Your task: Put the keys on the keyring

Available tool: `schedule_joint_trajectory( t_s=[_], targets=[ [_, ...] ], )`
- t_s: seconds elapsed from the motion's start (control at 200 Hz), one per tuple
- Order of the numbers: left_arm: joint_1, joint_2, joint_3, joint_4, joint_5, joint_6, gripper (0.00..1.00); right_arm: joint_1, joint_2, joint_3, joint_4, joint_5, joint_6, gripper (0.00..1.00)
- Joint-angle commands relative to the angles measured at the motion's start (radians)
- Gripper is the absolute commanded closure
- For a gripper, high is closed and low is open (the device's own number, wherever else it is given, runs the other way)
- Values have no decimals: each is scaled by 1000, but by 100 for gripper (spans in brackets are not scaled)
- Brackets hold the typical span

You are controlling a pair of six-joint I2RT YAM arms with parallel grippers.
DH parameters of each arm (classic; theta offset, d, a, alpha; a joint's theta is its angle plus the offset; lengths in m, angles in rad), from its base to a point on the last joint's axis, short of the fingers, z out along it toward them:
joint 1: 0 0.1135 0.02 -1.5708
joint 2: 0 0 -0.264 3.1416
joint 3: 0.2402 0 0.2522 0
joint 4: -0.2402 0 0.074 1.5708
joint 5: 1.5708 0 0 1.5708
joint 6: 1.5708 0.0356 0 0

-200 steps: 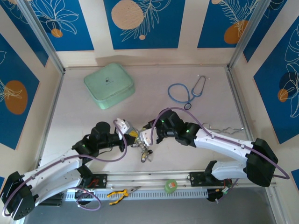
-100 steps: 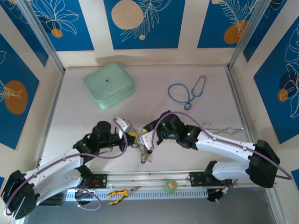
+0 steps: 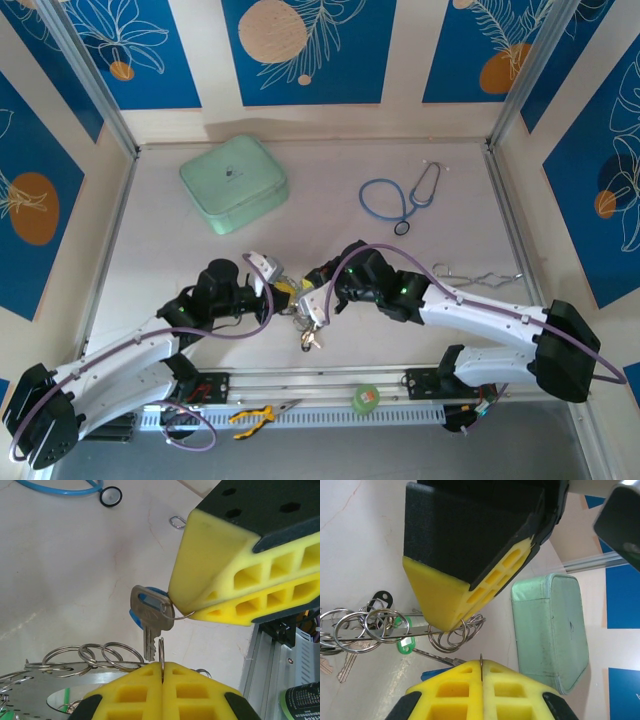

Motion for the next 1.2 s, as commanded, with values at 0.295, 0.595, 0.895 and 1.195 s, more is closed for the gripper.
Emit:
schedule_joint_trajectory(
  t_s=[0.295, 0.595, 0.895, 1.195],
  targets=[
    [16, -3, 30, 11, 29, -7, 100, 13, 35, 4, 13, 24, -20, 100],
    [20, -3, 30, 13, 35, -8, 100, 20, 45, 7, 11, 16, -20, 100],
    [23, -1, 30, 15, 33, -11, 100, 22, 42, 7, -11, 2, -16, 100],
    [26, -4, 29, 17, 32, -14, 100, 28, 44, 15, -31, -17, -2, 100]
  ],
)
